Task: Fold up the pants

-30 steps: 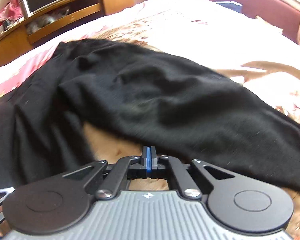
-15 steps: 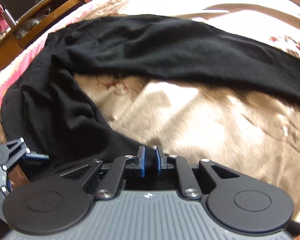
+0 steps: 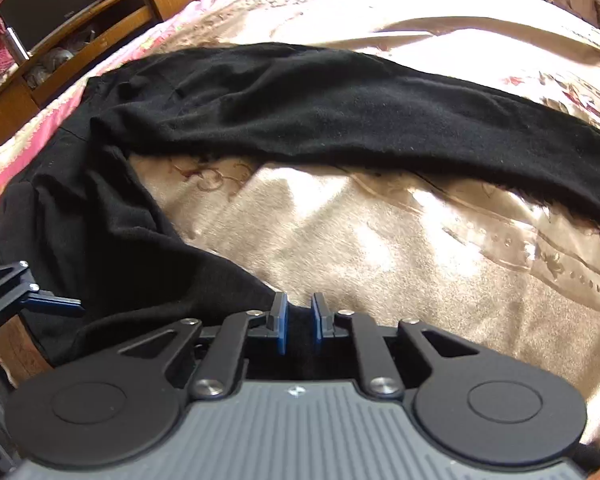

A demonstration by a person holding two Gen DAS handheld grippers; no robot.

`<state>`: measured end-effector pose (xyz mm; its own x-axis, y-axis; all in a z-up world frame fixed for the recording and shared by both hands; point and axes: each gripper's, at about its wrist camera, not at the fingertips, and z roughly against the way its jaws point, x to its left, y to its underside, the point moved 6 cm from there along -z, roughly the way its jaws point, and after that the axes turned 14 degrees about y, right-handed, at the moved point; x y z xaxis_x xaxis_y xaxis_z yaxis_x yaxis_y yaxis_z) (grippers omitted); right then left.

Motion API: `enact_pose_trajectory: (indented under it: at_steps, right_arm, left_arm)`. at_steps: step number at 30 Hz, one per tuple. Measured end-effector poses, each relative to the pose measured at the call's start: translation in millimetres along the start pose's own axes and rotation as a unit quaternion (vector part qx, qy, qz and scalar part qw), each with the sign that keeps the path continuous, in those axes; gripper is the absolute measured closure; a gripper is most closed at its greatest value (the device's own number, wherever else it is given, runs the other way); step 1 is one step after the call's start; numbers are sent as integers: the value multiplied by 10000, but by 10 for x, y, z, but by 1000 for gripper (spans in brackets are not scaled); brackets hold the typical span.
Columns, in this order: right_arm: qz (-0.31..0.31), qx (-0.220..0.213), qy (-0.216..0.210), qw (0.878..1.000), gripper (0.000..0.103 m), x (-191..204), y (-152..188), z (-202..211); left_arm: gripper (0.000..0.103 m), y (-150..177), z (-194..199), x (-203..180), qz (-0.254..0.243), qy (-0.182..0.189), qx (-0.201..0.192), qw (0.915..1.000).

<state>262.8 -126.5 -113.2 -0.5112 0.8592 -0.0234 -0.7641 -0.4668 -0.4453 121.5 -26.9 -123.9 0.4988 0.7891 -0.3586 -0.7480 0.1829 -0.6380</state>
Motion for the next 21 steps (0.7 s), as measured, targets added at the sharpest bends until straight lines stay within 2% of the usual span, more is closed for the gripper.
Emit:
enact_pose_trajectory:
  at_steps: [2,4,6,7,9,11,13,14,16,18,20,21]
  right_arm:
    - [-42,213,-206,9996,86,42,166,45]
    - [58,564,-379,9977,86,144,412,72]
    - [162,977,-676,9928,85,270,659,63]
    - [224,1273,-846,9880,84,339,778,50]
    - [364,1798,-1297,9744,82,483,977,71]
    - [506,1783,-1261,9746,79,521,1003,151]
    - [239,1844,-1407,9724,77,487,946,221]
    - [89,1740,-1463,9738,77,463,902,270]
    - [253,1325,-1331,9819,78,454,817,384]
    - [606,983,-818,9899,77,470,763,371]
    - [600,941,-668,9915,77,495,757,245]
    - [498,1173,-747,9890,76,514,804,151]
  left_arm:
    - [0,-31,-149,-80,-61,188,8,9998]
    - [0,9,-302,-148,-159,390,190,9989]
    - [0,113,-458,-202,-328,506,597,9964]
    - [0,210,-538,-275,-553,434,937,9931]
    - [0,358,-532,-382,-995,426,1281,9858]
    - [0,494,-457,-476,-977,756,1562,9800]
    - [0,548,-396,-506,-1006,770,1681,9776]
    - [0,526,-363,-512,-995,771,1677,9778]
    - [0,417,-281,-474,-779,851,1464,9825]
    - [0,310,-253,-400,-614,821,1162,9879]
    - [0,228,-302,-328,-587,695,952,9913]
    - [0,211,-347,-301,-534,701,909,9920]
